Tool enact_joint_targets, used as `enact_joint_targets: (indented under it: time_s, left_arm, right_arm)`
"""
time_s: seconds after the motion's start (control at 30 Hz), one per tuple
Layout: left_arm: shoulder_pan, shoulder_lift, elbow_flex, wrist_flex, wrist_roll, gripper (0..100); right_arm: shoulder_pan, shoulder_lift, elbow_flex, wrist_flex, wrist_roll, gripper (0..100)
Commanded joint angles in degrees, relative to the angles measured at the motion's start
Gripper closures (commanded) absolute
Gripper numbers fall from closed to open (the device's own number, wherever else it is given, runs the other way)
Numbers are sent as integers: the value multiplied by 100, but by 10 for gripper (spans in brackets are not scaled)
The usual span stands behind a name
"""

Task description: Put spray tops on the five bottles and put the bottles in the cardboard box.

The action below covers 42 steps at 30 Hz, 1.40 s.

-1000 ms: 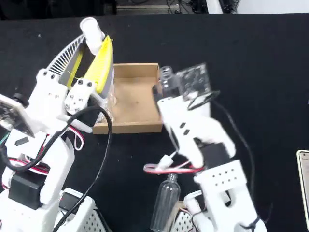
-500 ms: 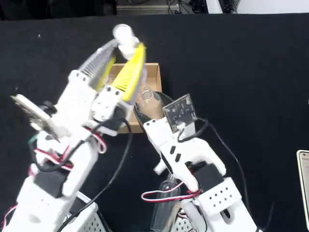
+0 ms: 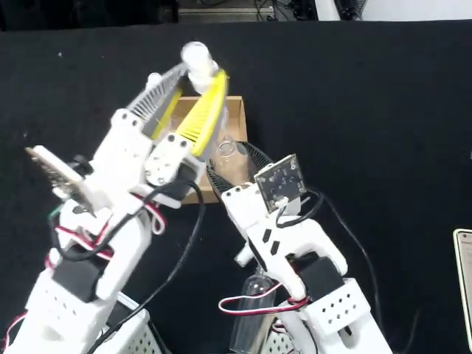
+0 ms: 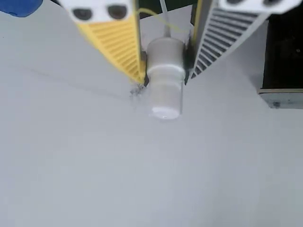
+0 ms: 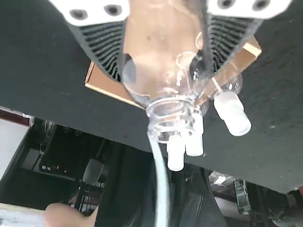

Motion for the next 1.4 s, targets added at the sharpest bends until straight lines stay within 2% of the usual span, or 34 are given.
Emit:
enact_joint_targets:
  time_s: [0.0, 0.37, 0.53, 0.97, 1.13, 1.37]
  left_arm:
    - [-233, -123, -743, 536, 35, 964]
    - [-207, -123, -716, 563, 44, 964]
    - [180, -123, -690, 571, 26, 964]
    - [180, -97, -558, 554, 9, 963]
    - [215, 580, -690, 580, 18, 963]
    - [233, 1134, -1385, 1530, 0, 959]
  right_arm:
    - [-44, -136, 40, -404, -26, 967]
    - [-44, -145, 110, -545, -35, 967]
    - [-44, -163, 110, -545, -334, 967]
    - [-44, -180, 84, -554, -387, 967]
    - [-18, -163, 101, -853, -387, 967]
    - [554, -189, 75, -949, -422, 967]
